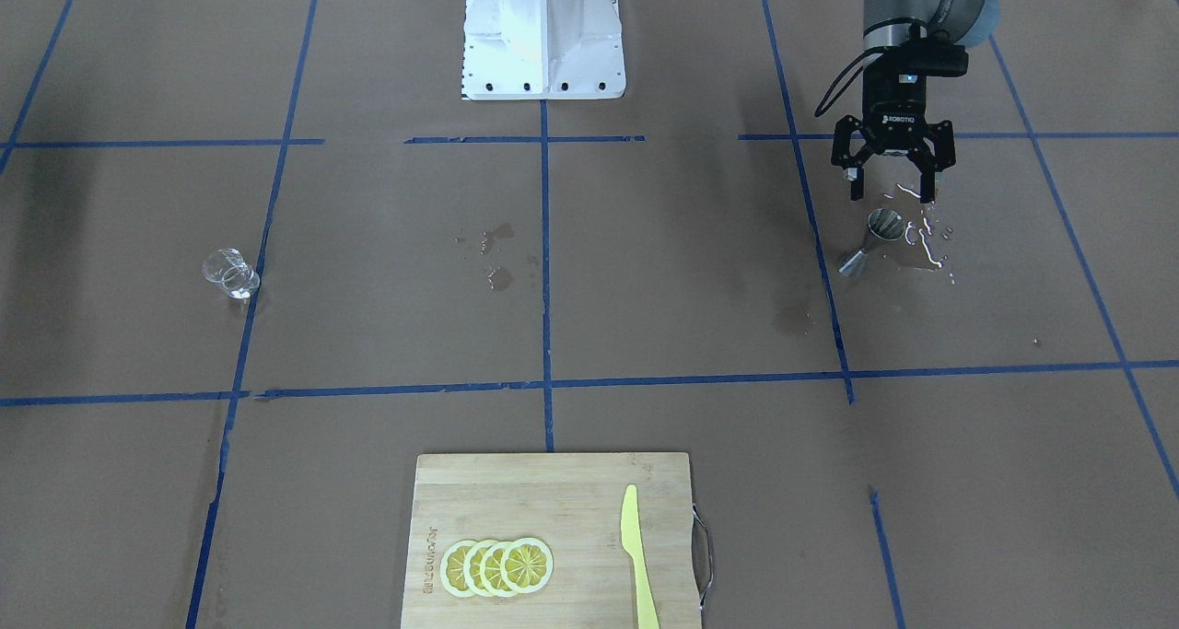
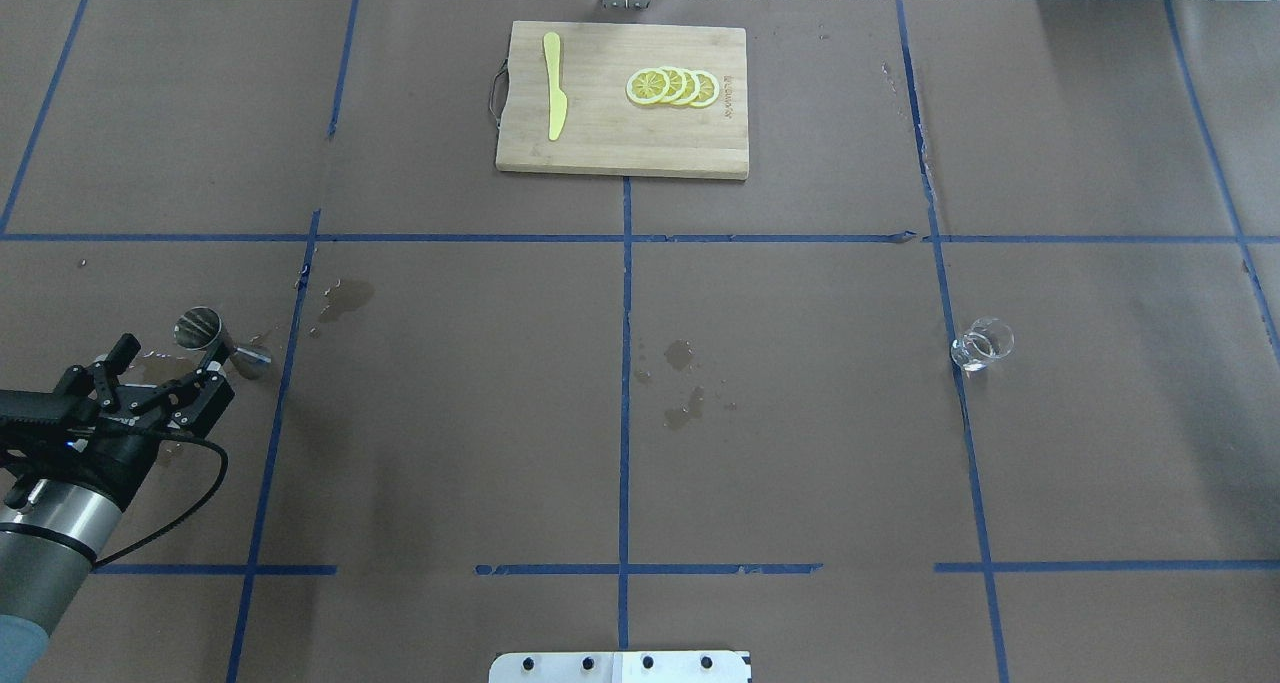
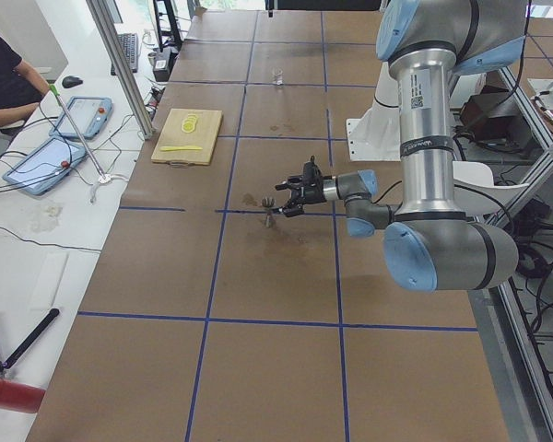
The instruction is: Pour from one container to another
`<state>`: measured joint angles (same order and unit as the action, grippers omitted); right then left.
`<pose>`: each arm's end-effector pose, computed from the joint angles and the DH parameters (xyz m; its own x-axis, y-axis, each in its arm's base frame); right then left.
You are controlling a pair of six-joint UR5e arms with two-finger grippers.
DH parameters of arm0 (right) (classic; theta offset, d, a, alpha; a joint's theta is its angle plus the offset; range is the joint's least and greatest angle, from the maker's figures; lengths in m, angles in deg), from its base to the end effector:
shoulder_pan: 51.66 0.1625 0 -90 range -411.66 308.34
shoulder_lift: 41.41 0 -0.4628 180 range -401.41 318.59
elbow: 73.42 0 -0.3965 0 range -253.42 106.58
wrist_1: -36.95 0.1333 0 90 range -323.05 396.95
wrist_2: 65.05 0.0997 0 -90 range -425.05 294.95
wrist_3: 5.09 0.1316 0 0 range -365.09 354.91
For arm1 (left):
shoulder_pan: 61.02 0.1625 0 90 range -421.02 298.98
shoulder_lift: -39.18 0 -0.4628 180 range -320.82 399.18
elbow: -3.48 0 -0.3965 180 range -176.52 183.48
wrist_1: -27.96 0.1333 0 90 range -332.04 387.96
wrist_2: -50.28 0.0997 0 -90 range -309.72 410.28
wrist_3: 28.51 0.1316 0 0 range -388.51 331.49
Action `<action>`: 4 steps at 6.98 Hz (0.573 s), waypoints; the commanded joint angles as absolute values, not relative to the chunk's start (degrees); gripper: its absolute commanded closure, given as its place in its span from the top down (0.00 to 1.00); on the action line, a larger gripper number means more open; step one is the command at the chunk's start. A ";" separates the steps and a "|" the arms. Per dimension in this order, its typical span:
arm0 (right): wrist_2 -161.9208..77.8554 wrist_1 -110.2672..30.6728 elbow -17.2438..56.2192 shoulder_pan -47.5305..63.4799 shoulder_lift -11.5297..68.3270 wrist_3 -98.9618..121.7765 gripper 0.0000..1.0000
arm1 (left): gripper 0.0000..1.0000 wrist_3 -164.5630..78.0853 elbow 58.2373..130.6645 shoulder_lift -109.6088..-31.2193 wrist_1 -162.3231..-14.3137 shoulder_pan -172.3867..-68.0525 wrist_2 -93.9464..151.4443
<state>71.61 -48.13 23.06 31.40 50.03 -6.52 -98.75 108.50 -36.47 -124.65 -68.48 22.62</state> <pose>-0.0228 -0.4981 0.6620 0.6629 -0.2321 0.7118 0.1356 0.9722 0.1908 0.3455 -0.2972 0.5446 0.7052 0.0660 -0.7060 0.6442 0.3563 0.6768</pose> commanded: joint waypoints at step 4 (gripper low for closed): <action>71.62 -48.13 23.00 31.40 50.09 -6.59 1.00 | 0.99 -101.55 100.19 -41.74 -125.58 -67.00 24.00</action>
